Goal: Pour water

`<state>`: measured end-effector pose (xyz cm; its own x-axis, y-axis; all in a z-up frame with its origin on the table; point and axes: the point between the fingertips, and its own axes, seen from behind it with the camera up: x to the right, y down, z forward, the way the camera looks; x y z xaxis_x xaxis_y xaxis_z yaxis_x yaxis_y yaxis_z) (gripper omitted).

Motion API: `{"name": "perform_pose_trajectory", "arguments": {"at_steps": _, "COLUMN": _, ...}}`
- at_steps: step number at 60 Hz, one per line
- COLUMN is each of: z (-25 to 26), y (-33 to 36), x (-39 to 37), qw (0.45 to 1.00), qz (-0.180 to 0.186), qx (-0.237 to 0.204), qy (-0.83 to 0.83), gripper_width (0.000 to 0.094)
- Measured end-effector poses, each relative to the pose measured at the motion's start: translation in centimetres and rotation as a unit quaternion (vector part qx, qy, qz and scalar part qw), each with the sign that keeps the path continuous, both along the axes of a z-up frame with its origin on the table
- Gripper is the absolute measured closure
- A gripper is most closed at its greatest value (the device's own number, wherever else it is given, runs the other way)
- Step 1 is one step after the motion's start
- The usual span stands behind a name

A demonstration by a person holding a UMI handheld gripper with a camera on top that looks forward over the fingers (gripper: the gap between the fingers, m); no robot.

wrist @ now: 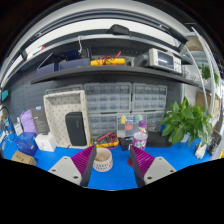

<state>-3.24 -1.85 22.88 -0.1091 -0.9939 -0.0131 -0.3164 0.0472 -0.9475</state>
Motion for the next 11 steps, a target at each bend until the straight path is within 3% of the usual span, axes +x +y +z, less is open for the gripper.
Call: {"name": "perform_pose_trajectory", "arguments": {"at_steps": 11, "z": 2.5, "y": 0.1, "x": -0.7, "qw": 1.0, "qz": -0.01, "qx": -0.011, "qy": -0.016, "gripper_width": 0.0275}}
